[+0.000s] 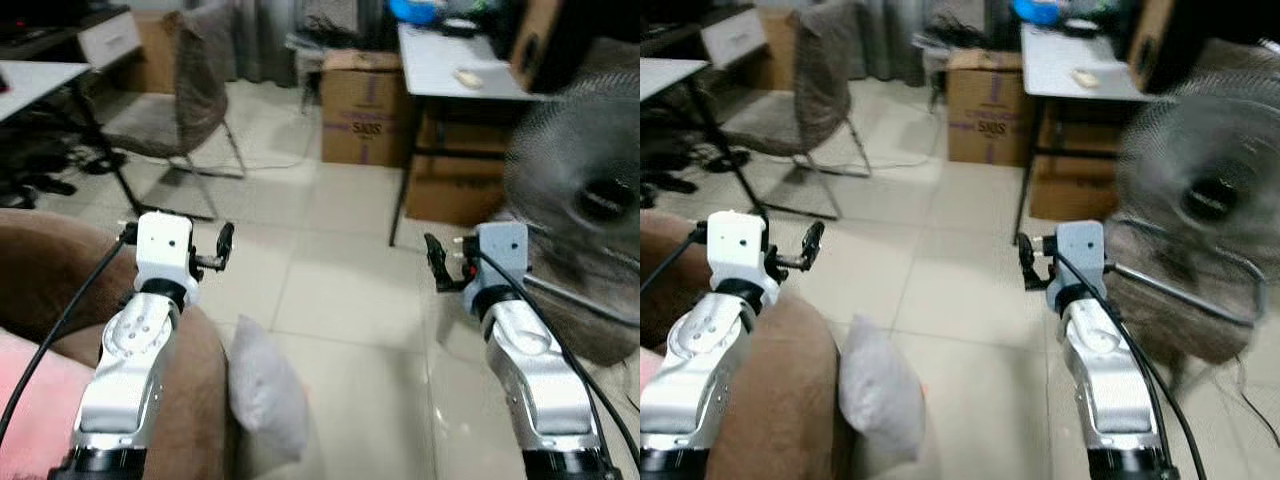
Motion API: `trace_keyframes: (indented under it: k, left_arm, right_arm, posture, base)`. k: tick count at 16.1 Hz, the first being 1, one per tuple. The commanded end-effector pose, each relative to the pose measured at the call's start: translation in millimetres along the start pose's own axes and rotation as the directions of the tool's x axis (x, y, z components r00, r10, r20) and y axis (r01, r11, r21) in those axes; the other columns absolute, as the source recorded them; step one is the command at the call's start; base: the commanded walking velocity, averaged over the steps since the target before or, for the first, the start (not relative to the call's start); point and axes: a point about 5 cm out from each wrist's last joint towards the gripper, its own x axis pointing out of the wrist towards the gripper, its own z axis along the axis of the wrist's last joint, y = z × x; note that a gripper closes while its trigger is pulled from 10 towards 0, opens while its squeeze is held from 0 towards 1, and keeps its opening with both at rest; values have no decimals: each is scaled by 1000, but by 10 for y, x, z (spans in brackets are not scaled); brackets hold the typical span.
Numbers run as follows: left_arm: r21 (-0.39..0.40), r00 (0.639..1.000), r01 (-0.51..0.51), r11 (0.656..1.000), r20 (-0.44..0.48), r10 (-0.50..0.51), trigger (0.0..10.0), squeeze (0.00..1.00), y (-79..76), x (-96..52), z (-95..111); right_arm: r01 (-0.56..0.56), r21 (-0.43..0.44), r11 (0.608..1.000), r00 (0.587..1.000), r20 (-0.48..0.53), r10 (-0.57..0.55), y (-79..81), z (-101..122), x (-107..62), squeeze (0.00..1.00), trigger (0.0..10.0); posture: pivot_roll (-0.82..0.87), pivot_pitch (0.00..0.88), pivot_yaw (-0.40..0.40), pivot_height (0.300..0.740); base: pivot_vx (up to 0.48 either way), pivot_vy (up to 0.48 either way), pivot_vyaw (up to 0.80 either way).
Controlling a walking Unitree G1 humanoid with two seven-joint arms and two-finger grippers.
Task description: Move the pillow to the sofa from floor
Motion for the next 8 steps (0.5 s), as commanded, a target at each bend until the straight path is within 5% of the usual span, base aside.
trace_keyframes:
  k: [1,5,8]
  left_arm:
    - [12,1000,-9,1000,4,9,10000,557,45,6,22]
    - [17,1000,-8,1000,-1,8,10000,549,30,16,14]
    - [32,999,-35,999,-22,36,10000,518,50,21,-19]
  right_arm:
    - [-26,-3,1000,1000,10,26,70,29,11,0,10000]
    - [-48,9,999,999,13,47,90,26,2,0,10000]
    - [-58,9,998,998,8,58,108,9,-2,0,10000]
  posture:
    - [-67,0,19,740]
    - [-70,0,22,740]
    - [-70,0,22,740]
  base:
    - [345,0,0]
    - [334,0,0]
    - [0,0,0]
